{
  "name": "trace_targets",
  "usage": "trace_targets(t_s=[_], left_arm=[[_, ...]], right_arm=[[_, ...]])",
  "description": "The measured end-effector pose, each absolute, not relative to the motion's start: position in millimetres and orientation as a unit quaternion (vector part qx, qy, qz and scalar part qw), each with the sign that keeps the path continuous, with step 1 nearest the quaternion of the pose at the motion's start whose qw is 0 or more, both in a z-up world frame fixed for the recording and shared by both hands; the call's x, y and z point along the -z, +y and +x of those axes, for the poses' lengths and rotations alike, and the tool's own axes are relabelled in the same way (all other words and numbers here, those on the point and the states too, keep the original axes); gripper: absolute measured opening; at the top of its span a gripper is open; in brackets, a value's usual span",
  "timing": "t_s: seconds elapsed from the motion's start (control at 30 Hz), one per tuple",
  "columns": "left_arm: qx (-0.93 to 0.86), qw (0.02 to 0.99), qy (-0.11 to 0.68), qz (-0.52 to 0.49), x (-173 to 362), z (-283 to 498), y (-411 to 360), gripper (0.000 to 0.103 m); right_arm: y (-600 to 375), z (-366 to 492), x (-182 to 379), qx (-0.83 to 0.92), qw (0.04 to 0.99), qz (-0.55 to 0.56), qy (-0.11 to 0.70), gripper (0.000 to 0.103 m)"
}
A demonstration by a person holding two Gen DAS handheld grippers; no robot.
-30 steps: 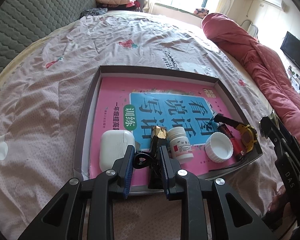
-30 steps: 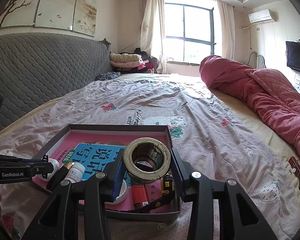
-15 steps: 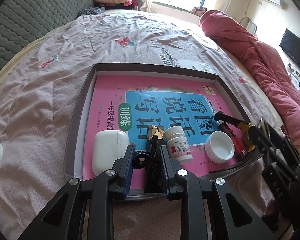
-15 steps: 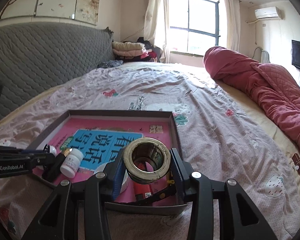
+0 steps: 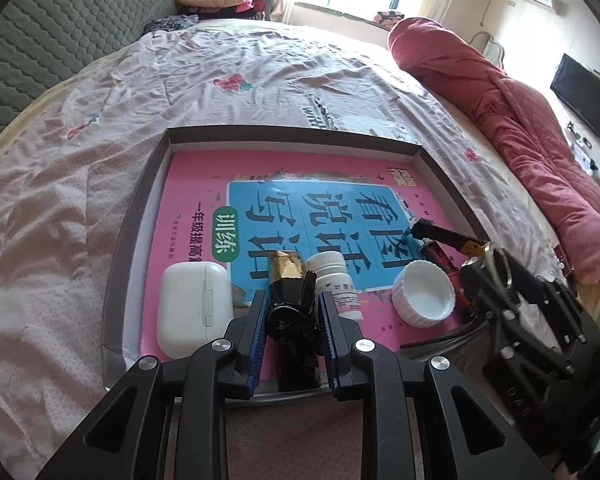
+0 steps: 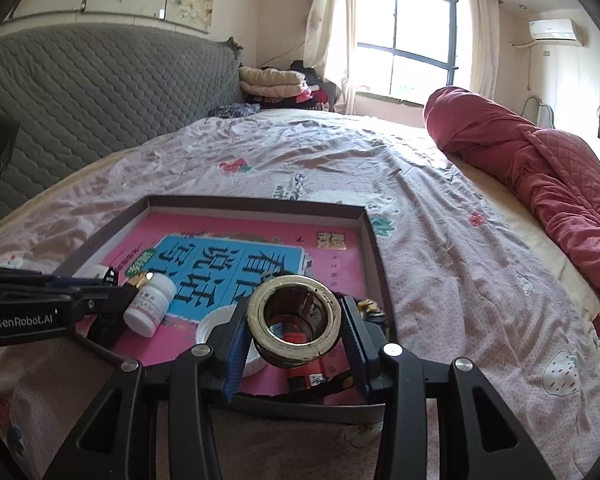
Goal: Organize rigid objects
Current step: 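Lift and carry the spring clip and tape roll over the tray with both tools, then lower the spring clip beside the pill bottle while the right tool lowers the tape roll beside the cap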
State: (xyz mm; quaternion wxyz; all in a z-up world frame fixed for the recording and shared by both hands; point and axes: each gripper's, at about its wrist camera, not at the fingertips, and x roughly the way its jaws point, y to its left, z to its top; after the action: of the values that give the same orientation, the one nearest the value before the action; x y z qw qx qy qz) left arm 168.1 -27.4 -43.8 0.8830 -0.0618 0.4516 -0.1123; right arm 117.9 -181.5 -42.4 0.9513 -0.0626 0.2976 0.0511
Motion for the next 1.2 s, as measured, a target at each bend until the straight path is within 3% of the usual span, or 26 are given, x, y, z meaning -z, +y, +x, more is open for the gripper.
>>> trace_targets(t_s=[1.2], left_arm=[[0.142,0.878,0.454,-0.044,44.1,161.2,-52.0,0.025]], right_arm=[[-175.5,122.2,50.8,-0.069,0.945,-0.071,0.313,0.043]])
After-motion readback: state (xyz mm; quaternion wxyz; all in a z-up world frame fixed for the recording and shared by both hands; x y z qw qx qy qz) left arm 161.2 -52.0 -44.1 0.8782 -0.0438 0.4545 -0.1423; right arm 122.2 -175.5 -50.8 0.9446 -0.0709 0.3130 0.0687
